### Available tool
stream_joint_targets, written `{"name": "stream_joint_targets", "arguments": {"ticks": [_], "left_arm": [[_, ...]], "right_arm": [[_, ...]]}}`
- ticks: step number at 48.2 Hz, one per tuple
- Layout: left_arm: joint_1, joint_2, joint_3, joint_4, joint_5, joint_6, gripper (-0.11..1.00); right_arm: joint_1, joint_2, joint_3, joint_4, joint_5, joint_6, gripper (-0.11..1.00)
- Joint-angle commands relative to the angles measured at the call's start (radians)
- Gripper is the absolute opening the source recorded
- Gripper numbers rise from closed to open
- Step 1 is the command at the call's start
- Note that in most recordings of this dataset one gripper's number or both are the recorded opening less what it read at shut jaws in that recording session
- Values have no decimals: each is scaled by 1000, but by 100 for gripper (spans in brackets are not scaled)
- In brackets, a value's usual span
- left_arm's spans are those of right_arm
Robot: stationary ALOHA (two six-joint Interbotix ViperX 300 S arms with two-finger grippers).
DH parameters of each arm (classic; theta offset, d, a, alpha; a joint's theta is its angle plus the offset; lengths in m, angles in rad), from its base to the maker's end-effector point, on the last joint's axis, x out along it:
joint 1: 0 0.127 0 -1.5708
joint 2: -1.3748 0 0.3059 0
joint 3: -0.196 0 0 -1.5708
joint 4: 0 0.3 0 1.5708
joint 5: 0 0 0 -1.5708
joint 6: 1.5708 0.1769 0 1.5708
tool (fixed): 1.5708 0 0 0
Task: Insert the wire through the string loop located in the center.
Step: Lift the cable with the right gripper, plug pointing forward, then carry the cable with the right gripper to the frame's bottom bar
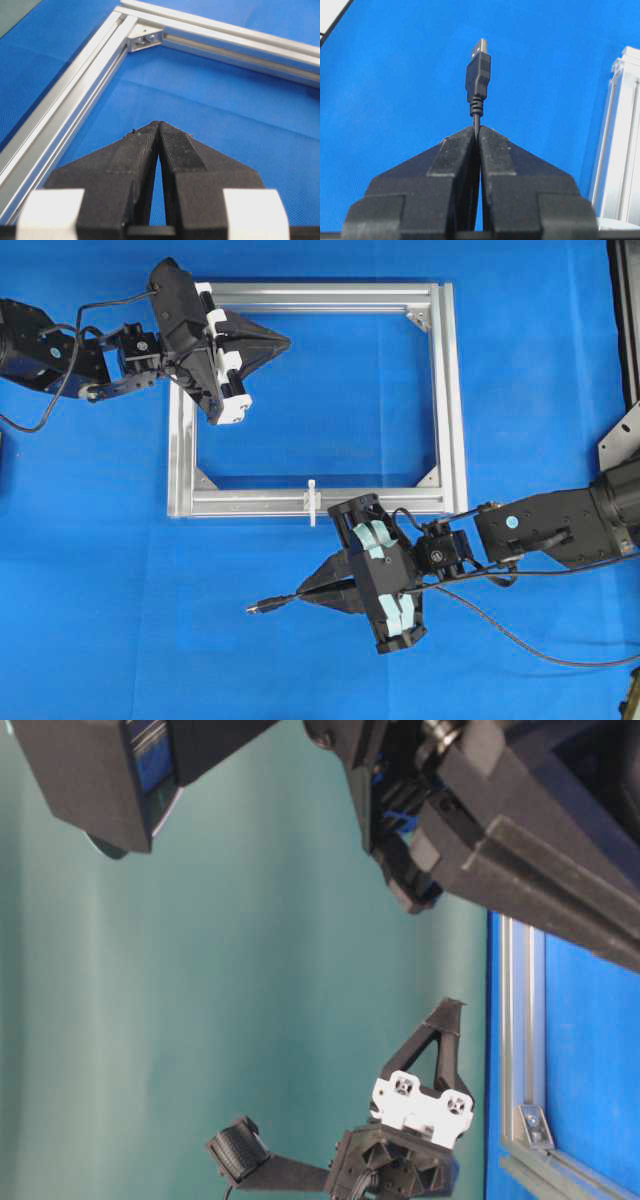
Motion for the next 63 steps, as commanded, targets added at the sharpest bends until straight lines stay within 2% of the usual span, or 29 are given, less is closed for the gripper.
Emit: {"name": "stream_joint_targets", "arguments": {"ticks": [1,36,63], "left_arm": [[2,-32,-3,3,-5,0,0],[0,-32,0,3,-6,-2,0],[-2,-35,5,3,-6,-2,0]], "right_arm": [[0,-29,-15,-2,-6,0,-3],[0,-40,3,0,-6,0,-3],[0,-233,275,3,-43,5,-3]]}}
